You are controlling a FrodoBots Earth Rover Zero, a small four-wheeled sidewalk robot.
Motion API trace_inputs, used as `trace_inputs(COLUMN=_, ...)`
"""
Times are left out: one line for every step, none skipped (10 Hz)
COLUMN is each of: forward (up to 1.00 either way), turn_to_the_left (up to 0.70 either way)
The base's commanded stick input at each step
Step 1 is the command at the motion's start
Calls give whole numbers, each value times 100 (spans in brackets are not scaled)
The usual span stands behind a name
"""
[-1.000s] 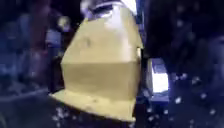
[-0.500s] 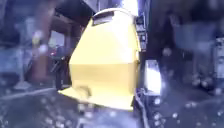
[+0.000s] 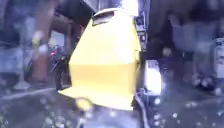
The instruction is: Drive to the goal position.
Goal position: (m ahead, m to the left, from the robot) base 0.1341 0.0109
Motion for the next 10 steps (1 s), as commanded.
trace_inputs(forward=0, turn_to_the_left=-45)
trace_inputs(forward=0, turn_to_the_left=-45)
trace_inputs(forward=0, turn_to_the_left=-45)
trace_inputs(forward=0, turn_to_the_left=-45)
trace_inputs(forward=0, turn_to_the_left=-45)
trace_inputs(forward=0, turn_to_the_left=-45)
trace_inputs(forward=0, turn_to_the_left=-45)
trace_inputs(forward=0, turn_to_the_left=-45)
trace_inputs(forward=0, turn_to_the_left=-45)
trace_inputs(forward=0, turn_to_the_left=-45)
